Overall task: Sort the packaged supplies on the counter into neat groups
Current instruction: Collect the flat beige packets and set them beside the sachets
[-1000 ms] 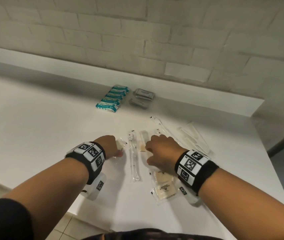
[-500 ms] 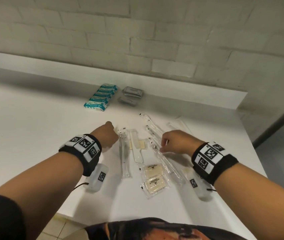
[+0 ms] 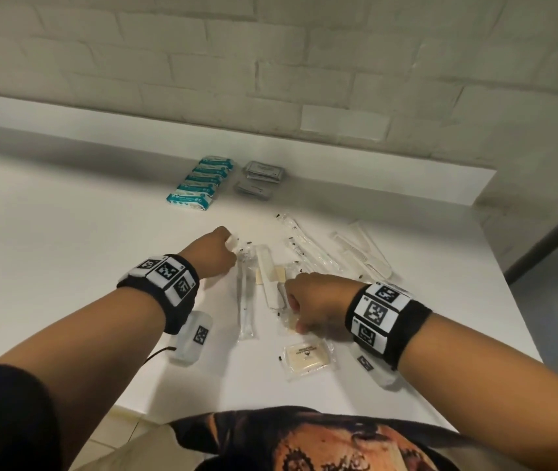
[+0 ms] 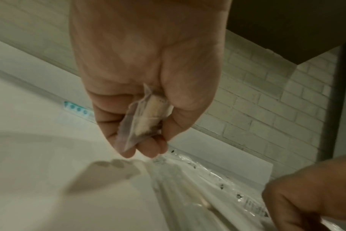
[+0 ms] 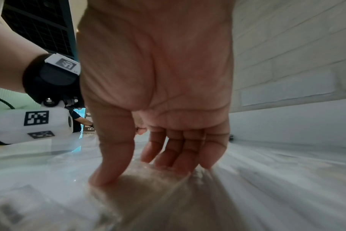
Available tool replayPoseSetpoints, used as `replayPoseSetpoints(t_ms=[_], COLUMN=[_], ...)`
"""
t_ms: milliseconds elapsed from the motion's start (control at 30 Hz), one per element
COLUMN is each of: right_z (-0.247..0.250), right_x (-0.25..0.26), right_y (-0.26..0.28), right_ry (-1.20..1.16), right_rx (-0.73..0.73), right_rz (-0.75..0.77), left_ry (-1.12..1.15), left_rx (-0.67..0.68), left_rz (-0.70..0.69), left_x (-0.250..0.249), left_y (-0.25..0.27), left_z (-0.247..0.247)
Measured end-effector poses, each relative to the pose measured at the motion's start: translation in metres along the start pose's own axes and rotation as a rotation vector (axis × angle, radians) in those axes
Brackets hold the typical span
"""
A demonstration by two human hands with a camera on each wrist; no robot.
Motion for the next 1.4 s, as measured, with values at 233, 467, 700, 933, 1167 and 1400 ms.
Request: replayPoseSetpoints(t_ms=[233, 467, 700, 933, 1167, 1400], right_z=[-0.007, -0.01, -0.043, -0.046, -0.025, -0.037], right_x=[-0.012, -0.01, 0.02, -0.028, -0.117, -0.139], right_y=[0.008, 0.015, 0.052, 0.059, 0.088, 0.089], right_ry=[-0.058, -0.031, 0.128, -0.024, -0.117, -0.265], right_rx=[-0.056, -0.082, -0.113, -0.083, -0.041, -0.093], right_rz=[-0.095, -0.027, 0.083, -0.107, -0.411, -0.464], left_ry=[-0.398, -0.381, -0.426, -0.502, -0.146, -0.378], left_rx=[0.085, 0.007, 0.036, 0.124, -0.052, 0.412], left_rz=[-0.248, -0.3, -0.201, -0.185, -0.282, -0.734], left_x=[-0.046, -0.067, -0.07, -0.072, -0.107, -0.178], left_y=[0.003, 0.0, -0.006, -0.002, 0.018, 0.072], left_z=[-0.035, -0.046, -0.051, -0.046, -0.025, -0.128])
Point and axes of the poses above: each hand's wrist, its own y-axis away from the middle knuckle, its own z-axis out of the back of the hand, x = y × z, the point moved 7 cm from there along -y, towards the middle knuckle, and after that the axes turned 2 degrees about x, right-handed, at the moved point
